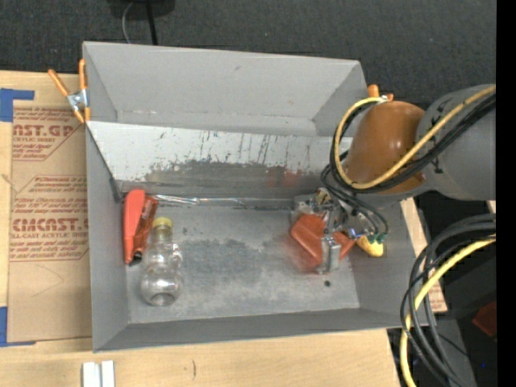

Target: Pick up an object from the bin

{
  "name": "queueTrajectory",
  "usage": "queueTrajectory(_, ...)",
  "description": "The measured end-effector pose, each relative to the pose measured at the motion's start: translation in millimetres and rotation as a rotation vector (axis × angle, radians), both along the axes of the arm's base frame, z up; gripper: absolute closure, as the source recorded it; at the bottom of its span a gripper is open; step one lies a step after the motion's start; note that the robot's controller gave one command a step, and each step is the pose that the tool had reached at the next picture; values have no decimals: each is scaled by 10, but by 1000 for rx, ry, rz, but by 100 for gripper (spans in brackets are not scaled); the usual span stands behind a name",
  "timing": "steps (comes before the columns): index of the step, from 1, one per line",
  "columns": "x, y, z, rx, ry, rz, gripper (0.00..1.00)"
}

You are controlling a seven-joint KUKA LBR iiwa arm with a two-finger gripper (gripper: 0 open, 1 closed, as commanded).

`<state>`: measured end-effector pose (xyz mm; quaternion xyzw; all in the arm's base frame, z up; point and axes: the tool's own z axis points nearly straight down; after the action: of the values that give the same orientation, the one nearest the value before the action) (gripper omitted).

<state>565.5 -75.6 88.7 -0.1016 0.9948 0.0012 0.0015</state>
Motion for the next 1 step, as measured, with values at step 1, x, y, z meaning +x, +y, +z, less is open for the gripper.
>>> queueTrajectory(1, 25, -194, -88, -1, -1, 130, 0)
